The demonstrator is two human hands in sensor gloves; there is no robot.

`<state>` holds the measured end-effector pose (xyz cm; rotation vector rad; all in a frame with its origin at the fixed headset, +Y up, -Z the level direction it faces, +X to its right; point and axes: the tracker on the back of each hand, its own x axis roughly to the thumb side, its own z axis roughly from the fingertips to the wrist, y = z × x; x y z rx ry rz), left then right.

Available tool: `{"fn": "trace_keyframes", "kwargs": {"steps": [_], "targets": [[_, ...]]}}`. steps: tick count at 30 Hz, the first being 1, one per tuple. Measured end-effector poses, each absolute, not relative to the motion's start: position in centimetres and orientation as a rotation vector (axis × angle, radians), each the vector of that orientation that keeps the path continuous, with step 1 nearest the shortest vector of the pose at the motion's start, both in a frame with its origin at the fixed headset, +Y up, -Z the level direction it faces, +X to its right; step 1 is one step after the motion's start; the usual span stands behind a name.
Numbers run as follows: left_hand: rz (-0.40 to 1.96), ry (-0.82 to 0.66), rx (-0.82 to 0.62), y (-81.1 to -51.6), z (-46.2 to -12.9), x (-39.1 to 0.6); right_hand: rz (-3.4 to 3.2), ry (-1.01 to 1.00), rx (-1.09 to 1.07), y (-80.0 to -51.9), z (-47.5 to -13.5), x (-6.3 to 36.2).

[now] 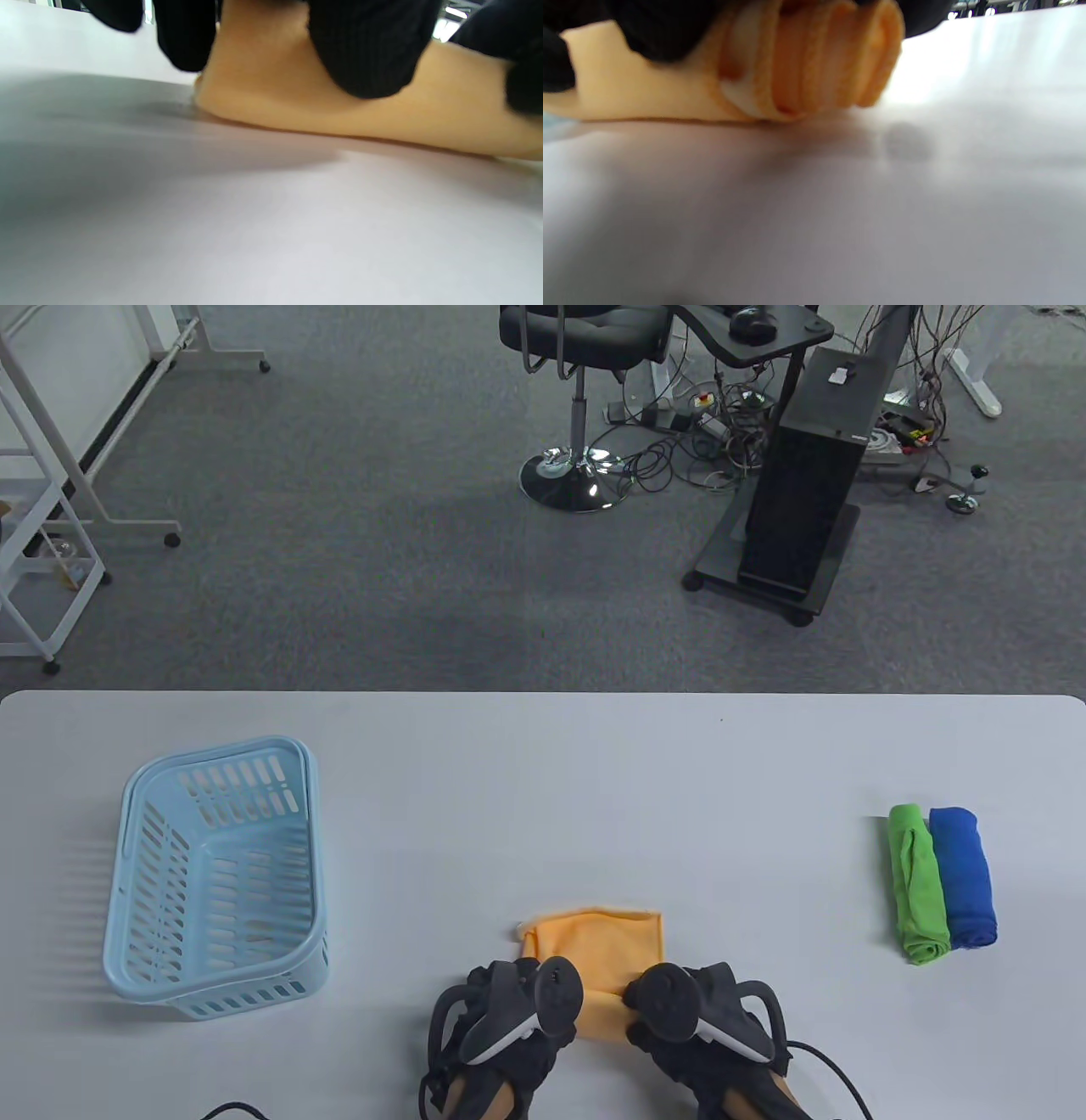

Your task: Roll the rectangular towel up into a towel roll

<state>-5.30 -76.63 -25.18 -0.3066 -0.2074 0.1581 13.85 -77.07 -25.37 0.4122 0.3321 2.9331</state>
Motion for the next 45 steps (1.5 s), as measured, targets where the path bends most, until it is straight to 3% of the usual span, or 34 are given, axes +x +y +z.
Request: {"fn": "trace_keyframes", "kwargs": {"steps": [1,11,19,24,27,33,37,42,45], "targets": [[0.165,-0.205,-0.306,-76.6,-25.2,-5.4,2.919,0.239,0.425,-76.9,-25.4,14.0],[0.226,-0.087,-0.306,-76.7,-25.7,-6.2,2.871,0.205,0.342,-76.2,-25.6,14.2],[0.202,-0.096,-0.171,-76.1,-25.5,-5.4,2.89,0.214,0.406,-76.6,-25.3,13.8],[0.194,-0.123,-0.179,-75.7,-25.3,-5.2,2.864,0.392,0.33,-77.0,-25.7,14.5],[0.207,-0.129,-0.259,-75.9,-25.2,-5.5,2.938,0.453,0.344,-77.2,-25.7,14.3],[0.104,-0.167,-0.307,-76.2,-25.2,-4.8,2.909,0.38,0.322,-77.2,-25.7,14.2],[0.14,-0.166,-0.291,-76.1,-25.2,-5.0,2.918,0.357,0.339,-76.9,-25.6,14.3],[0.256,-0.111,-0.295,-76.8,-25.7,-6.1,2.875,0.468,0.3,-77.3,-25.8,14.4],[0.244,-0.096,-0.294,-76.9,-25.7,-6.0,2.883,0.382,0.281,-77.0,-25.8,14.6]]}}
